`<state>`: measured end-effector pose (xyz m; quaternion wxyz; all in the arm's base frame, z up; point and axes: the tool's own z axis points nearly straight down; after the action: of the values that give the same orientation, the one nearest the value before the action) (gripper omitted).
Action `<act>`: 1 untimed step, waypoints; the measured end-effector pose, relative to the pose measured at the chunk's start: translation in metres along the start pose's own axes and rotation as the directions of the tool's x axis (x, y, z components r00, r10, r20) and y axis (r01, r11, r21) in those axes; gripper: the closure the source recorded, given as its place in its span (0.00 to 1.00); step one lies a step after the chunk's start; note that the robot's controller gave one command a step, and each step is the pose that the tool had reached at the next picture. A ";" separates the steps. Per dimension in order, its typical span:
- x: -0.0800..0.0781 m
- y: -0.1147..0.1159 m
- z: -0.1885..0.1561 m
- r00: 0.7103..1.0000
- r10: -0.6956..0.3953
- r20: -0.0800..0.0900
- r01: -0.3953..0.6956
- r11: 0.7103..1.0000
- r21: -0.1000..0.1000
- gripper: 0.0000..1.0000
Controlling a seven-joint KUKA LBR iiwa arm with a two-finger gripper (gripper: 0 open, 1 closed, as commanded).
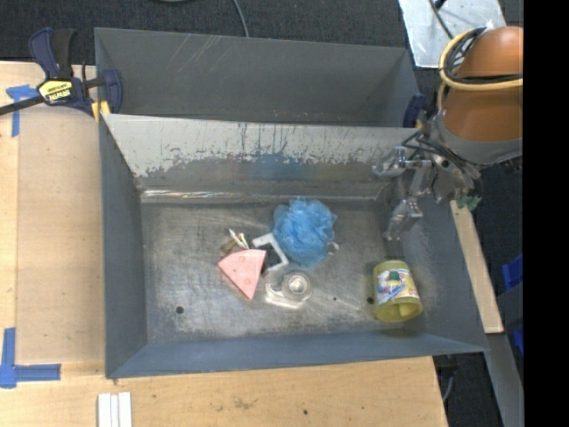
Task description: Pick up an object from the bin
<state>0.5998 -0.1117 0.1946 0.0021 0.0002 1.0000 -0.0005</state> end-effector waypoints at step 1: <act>0.000 0.000 0.000 1.000 -0.001 0.000 0.001 1.000 0.000 0.00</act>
Offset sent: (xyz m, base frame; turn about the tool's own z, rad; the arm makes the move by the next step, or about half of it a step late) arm -0.0554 -0.0409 -0.0368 -0.5687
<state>0.5998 -0.1115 0.1946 0.0021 -0.0003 1.0000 -0.0005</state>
